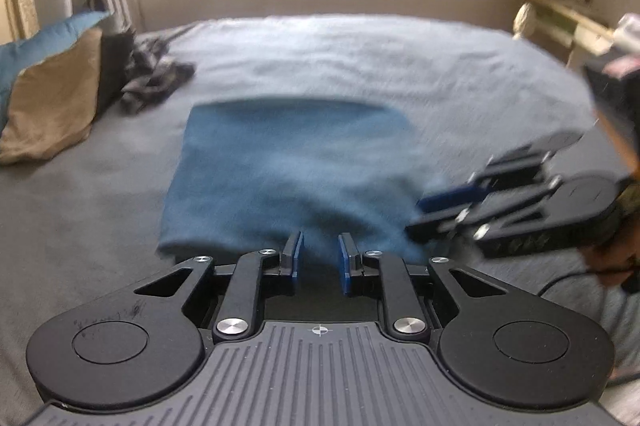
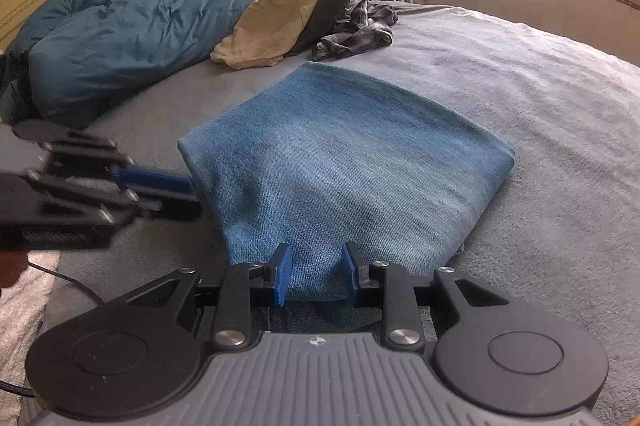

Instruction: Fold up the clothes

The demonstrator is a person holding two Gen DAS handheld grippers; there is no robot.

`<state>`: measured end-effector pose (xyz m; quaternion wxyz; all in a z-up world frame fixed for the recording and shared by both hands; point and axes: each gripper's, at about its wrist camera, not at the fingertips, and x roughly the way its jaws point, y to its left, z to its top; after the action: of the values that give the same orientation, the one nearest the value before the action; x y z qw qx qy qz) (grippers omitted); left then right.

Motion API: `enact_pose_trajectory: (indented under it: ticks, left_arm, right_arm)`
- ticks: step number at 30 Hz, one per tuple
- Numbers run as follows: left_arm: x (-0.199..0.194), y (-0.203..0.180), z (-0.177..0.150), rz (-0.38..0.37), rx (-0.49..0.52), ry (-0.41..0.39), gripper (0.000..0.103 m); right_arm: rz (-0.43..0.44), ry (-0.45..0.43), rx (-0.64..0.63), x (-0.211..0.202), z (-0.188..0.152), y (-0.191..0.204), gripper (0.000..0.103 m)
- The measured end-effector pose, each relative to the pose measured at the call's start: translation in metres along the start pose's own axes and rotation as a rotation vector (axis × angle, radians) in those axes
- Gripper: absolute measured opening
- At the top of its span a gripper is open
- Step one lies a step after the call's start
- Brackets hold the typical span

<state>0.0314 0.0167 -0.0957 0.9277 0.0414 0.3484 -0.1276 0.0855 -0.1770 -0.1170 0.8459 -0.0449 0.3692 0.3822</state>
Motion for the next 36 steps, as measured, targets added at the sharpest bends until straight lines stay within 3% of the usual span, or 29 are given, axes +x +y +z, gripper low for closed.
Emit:
enact_pose_trajectory:
  ticks: [4, 8, 12, 17, 21, 24, 28, 31, 36]
  left_arm:
    - [0.022, -0.013, 0.007, -0.034, 0.024, -0.009, 0.018]
    - [0.044, -0.010, -0.005, -0.037, -0.006, 0.076, 0.019]
    - [0.025, -0.005, -0.012, -0.015, 0.007, 0.105, 0.019]
    - [0.009, -0.004, 0.000, -0.044, 0.011, 0.011, 0.018]
    - [0.036, -0.006, 0.013, -0.055, -0.010, 0.008, 0.019]
    - [0.049, 0.002, 0.007, -0.020, -0.065, 0.028, 0.019]
    - [0.025, 0.024, -0.013, 0.007, -0.087, 0.040, 0.017]
    - [0.013, 0.034, -0.023, 0.108, -0.084, 0.105, 0.015]
    - [-0.009, 0.046, -0.006, 0.050, -0.165, -0.018, 0.016]
  right_arm:
    - [-0.004, -0.002, 0.001, 0.000, -0.001, 0.001, 0.030]
    - [-0.006, -0.002, 0.000, 0.000, -0.001, 0.002, 0.030]
    - [-0.004, -0.004, -0.005, 0.000, -0.001, 0.002, 0.030]
    - [0.016, -0.009, 0.022, 0.001, -0.001, -0.003, 0.030]
    - [0.007, -0.008, 0.022, 0.001, -0.001, -0.001, 0.031]
    - [0.001, -0.008, 0.017, 0.001, -0.002, 0.002, 0.031]
    - [0.003, -0.012, 0.018, 0.002, -0.002, 0.002, 0.031]
    - [0.012, -0.016, 0.029, 0.001, -0.002, -0.001, 0.031]
    - [0.013, -0.018, 0.039, 0.000, -0.002, -0.001, 0.031]
